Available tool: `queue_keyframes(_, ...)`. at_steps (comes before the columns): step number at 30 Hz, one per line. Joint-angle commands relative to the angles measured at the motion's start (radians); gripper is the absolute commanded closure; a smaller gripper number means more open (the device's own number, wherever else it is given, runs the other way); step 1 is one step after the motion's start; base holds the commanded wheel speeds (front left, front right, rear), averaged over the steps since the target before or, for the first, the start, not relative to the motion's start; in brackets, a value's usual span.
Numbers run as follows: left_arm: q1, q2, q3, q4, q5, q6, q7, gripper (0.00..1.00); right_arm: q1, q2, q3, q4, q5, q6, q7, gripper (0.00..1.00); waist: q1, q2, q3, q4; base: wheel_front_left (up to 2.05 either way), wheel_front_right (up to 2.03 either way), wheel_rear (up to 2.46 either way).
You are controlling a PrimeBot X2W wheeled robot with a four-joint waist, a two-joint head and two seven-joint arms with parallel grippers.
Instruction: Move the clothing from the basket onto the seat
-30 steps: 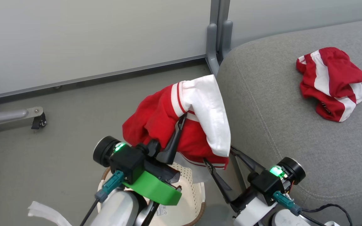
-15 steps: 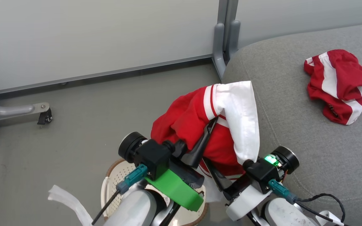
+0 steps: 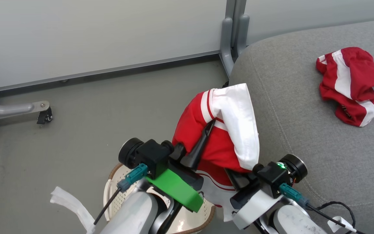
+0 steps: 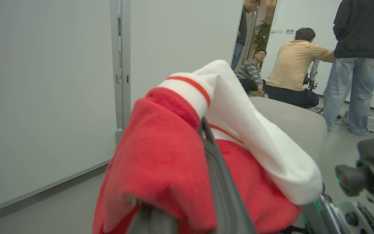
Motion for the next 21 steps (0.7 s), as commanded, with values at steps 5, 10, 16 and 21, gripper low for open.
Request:
queue_keyframes(5, -0.023, 0.007, 0.003, 0.040, -0.001, 0.007, -0.010, 1.00, 0.011, 0.002, -0.004, -0.005, 0.017, -0.001, -0.003, 1.00, 0.0000, 0.0000, 0.000, -0.004, 0.00, 0.00, 0.00)
queue_keyframes(10, -0.026, 0.009, -0.004, 0.059, -0.002, 0.008, -0.004, 1.00, 0.017, 0.005, -0.011, -0.005, 0.025, -0.001, -0.003, 1.00, 0.0000, 0.0000, -0.006, -0.007, 0.00, 0.00, 0.00)
queue_keyframes(16, -0.027, 0.014, -0.012, 0.066, -0.006, 0.009, 0.004, 1.00, 0.018, 0.009, -0.044, -0.009, 0.027, -0.001, -0.003, 1.00, 0.0000, 0.0000, -0.005, -0.006, 0.00, 0.00, 0.00)
queue_keyframes(21, -0.031, 0.026, -0.024, 0.061, -0.014, 0.004, 0.020, 0.00, 0.021, 0.016, -0.078, -0.011, 0.030, -0.001, -0.003, 1.00, 0.0000, 0.0000, 0.002, -0.004, 0.00, 0.00, 0.00)
